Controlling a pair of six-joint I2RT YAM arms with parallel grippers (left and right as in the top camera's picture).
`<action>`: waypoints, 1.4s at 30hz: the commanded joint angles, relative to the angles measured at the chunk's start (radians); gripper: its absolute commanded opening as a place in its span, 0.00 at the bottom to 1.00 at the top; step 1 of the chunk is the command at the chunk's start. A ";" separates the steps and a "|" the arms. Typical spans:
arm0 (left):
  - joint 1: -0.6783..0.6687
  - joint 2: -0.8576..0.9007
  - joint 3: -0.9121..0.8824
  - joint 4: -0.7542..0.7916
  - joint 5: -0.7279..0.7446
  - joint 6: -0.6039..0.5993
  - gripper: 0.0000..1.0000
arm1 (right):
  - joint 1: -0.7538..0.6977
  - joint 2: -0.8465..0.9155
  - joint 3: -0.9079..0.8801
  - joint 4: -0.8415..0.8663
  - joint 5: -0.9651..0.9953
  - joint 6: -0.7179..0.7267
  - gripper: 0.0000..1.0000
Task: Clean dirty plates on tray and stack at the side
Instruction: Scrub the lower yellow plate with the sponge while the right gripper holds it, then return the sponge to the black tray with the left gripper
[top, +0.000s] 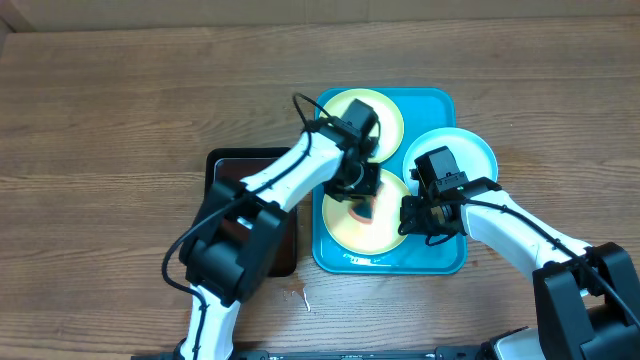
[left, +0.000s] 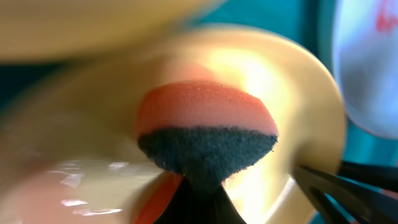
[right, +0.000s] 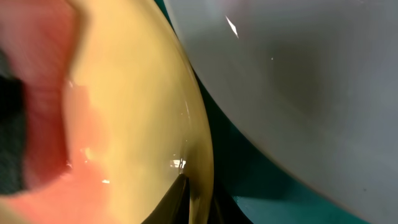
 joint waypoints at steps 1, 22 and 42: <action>-0.037 0.043 -0.023 0.005 0.187 -0.030 0.04 | -0.003 0.014 0.007 0.000 0.024 -0.003 0.11; 0.086 -0.082 -0.019 -0.241 -0.231 -0.107 0.04 | -0.003 0.014 0.007 -0.001 0.024 -0.003 0.11; 0.318 -0.401 -0.190 -0.368 -0.505 -0.093 0.04 | -0.004 0.014 0.007 0.023 0.092 -0.008 0.18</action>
